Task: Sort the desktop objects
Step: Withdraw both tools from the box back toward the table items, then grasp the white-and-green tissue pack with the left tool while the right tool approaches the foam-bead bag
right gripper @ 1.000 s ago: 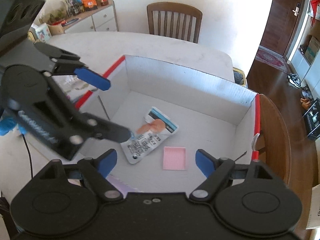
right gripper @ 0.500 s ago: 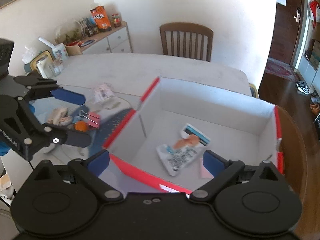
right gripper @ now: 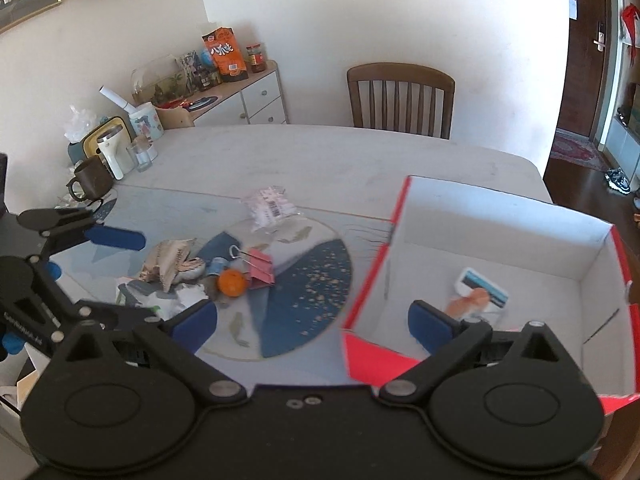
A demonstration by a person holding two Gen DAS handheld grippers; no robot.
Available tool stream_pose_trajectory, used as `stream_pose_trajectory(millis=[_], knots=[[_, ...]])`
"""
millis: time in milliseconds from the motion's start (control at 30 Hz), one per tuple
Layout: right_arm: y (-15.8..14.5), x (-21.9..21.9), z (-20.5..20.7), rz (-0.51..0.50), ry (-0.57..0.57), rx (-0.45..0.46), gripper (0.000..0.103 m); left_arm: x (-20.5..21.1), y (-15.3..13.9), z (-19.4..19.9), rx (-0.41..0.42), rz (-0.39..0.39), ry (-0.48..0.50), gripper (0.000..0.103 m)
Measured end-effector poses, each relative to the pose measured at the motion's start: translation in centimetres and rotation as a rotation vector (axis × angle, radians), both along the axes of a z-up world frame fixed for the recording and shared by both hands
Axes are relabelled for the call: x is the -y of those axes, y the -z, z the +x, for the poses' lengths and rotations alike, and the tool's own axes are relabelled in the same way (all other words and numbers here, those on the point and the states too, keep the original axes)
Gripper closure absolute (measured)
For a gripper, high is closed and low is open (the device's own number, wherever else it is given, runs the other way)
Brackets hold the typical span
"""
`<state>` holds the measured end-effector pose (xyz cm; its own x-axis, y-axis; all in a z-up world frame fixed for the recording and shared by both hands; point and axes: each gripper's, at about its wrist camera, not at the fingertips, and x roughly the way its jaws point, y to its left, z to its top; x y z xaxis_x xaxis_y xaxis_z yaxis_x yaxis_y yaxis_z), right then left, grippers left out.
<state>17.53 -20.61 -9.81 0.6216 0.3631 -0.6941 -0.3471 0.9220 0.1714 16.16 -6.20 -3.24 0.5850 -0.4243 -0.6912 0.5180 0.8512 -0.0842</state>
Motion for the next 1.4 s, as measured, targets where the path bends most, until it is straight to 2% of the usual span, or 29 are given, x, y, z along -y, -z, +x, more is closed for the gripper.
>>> stream_pose_trajectory(millis=[200,500,767,1067,1167,1400], knots=[[1.0,-3.2,-0.2,0.004,0.015,-0.021,0.001,-4.2,2.2,-0.6,-0.026,0.019,-0.002,0.001],[3.0,-8.0,-0.1,0.0,0.047,-0.056,0.001,-7.6,4.8,-1.1,-0.011,0.087,0.109,0.001],[4.9,-11.5,0.6,-0.012,0.061,-0.09,0.003,-8.8,7.0,-0.5,0.015,0.177,0.276,0.001],[7.3,-14.7,2.2,-0.017,0.093,-0.143,0.006,-9.6,9.0,0.9,0.022,0.236,0.464,0.001],[8.4,-15.7,3.1,-0.021,0.109,-0.168,0.007,-9.8,9.8,1.3,0.013,0.262,0.491,0.001],[10.2,-17.9,4.7,-0.061,0.108,-0.197,0.011,-10.1,11.0,2.2,-0.017,0.263,0.508,0.001]])
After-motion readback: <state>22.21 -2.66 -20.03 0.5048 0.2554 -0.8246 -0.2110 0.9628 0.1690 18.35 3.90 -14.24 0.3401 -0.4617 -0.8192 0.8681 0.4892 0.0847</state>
